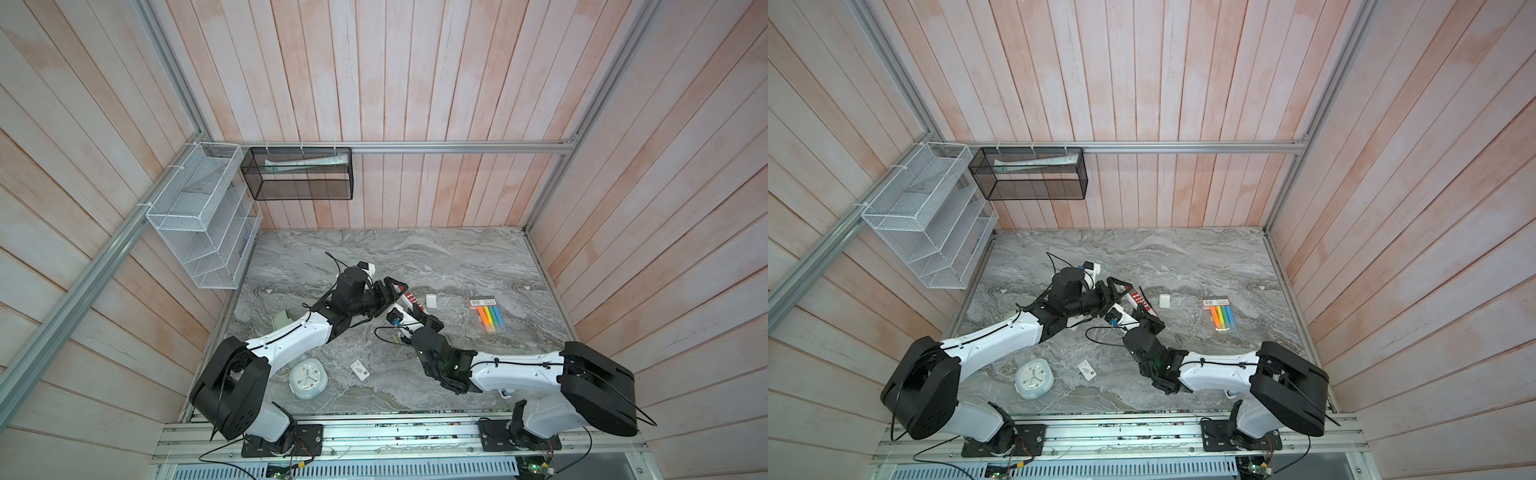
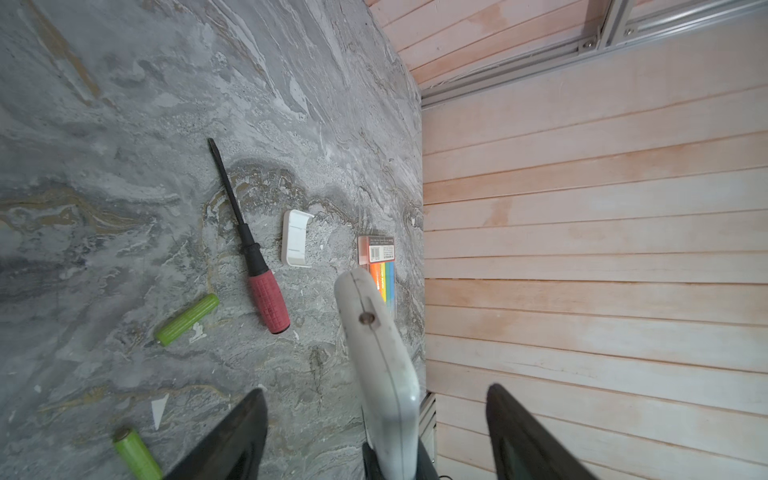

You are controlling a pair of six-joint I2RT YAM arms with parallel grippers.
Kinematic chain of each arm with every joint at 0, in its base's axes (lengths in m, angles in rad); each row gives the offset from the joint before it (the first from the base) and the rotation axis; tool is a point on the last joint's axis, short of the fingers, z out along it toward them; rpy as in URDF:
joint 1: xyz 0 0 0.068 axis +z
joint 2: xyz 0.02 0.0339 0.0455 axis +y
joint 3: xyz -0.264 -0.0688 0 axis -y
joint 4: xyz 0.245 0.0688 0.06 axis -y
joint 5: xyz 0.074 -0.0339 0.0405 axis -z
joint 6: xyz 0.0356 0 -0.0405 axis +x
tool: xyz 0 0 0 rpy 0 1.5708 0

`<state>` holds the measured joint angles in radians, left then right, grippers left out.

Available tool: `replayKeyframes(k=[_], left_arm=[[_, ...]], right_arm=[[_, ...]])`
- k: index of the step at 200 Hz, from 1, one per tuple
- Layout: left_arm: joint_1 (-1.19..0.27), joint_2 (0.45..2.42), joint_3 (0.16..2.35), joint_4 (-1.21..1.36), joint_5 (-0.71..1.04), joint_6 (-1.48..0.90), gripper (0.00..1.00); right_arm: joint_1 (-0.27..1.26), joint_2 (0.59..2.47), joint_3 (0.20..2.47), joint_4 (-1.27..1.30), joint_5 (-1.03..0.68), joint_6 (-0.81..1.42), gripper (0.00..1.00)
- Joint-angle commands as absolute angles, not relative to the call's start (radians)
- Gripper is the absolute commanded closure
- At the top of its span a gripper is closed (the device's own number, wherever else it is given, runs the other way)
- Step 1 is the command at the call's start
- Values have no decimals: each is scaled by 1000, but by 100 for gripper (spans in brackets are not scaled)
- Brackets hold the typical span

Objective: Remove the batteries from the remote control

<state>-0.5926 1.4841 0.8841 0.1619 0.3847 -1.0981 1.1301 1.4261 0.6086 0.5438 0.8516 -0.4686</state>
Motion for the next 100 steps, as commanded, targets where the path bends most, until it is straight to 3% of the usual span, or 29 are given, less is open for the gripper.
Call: replayKeyframes(k=[1,9,54,100], left_arm=[[-563,1447,865,175,368,-1073,6],[-549,1437,861,169,365,-1066,0],[-472,1350,845,109,301,-966,0],[-409,1266,823,99,257,-622,0]], right_arm=[[1106,1366,601,435,754,-337,100],[1092,1345,599,405,716,-303,100],[1014,1227,587,294,486,-170,100],[920,1141,625,167,211,-103,100]])
